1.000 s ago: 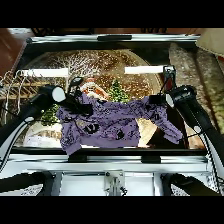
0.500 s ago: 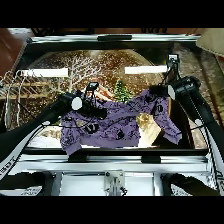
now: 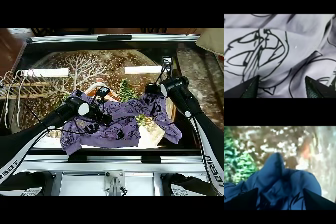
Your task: Fold the shirts.
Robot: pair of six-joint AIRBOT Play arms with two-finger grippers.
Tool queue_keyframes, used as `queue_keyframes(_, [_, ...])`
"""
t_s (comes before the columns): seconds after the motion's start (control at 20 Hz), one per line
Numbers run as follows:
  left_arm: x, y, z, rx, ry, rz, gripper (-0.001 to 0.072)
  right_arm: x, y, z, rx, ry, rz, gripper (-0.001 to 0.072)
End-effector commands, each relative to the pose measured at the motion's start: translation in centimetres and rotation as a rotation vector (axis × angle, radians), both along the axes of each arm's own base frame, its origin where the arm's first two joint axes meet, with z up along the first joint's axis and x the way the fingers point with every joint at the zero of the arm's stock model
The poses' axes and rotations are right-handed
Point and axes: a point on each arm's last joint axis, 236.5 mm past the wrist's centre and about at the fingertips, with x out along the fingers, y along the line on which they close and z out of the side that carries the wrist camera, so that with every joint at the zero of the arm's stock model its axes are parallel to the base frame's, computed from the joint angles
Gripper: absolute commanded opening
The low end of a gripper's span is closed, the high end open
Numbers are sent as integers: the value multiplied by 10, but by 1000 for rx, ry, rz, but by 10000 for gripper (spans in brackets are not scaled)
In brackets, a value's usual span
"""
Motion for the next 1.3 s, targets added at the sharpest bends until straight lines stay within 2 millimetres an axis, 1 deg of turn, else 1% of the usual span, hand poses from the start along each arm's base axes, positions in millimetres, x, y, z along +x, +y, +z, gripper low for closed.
queue_keyframes(0.0, [6,1,2,-2,-22,-1,718,-17,-14,16,-137,86,120,676])
queue_keyframes(0.05, [8,3,3,-2,-23,4,718,-26,-16,27,-149,98,136,674])
queue_keyframes(0.1, [9,4,3,-1,-21,6,717,-39,-11,37,-119,110,158,672])
queue_keyframes(0.15, [10,6,3,0,-19,11,717,-51,2,42,-74,118,214,671])
queue_keyframes(0.2, [10,8,3,3,-15,13,717,-59,12,38,-38,115,254,666])
queue_keyframes(0.25, [9,10,2,8,-6,15,717,-66,21,26,-4,123,280,632])
queue_keyframes(0.3, [6,13,1,17,11,17,718,-78,28,4,30,158,305,628])
queue_keyframes(0.35, [3,16,0,25,28,22,718,-93,37,-23,63,213,342,629])
queue_keyframes(0.4, [0,18,-2,31,45,20,718,-108,46,-46,89,263,395,629])
queue_keyframes(0.45, [-2,19,-2,37,54,17,718,-121,53,-65,94,308,457,629])
queue_keyframes(0.5, [-3,19,-2,38,55,17,717,-124,53,-76,71,323,489,629])
queue_keyframes(0.55, [-3,19,-2,37,55,18,717,-118,55,-82,46,306,503,629])
queue_keyframes(0.65, [-3,18,-2,31,62,26,717,-99,66,-85,47,228,508,629])
queue_keyframes(0.7, [-3,18,-2,29,67,38,718,-93,70,-88,52,209,501,629])
queue_keyframes(0.75, [-3,18,-2,28,69,44,717,-91,72,-93,56,207,495,629])
queue_keyframes(0.85, [-3,18,-2,27,69,44,717,-92,75,-103,73,229,489,629])
queue_keyframes(0.95, [-2,18,-2,27,68,45,717,-90,77,-102,68,216,506,623])
queue_keyframes(1.0, [-1,17,-2,24,63,47,717,-86,78,-101,69,197,505,558])
queue_keyframes(1.05, [0,17,-1,19,64,59,718,-80,79,-99,71,172,503,545])
queue_keyframes(1.15, [5,15,0,-4,69,119,718,-73,85,-95,97,135,490,545])
queue_keyframes(1.25, [7,16,1,-10,67,133,717,-77,85,-99,96,158,499,545])
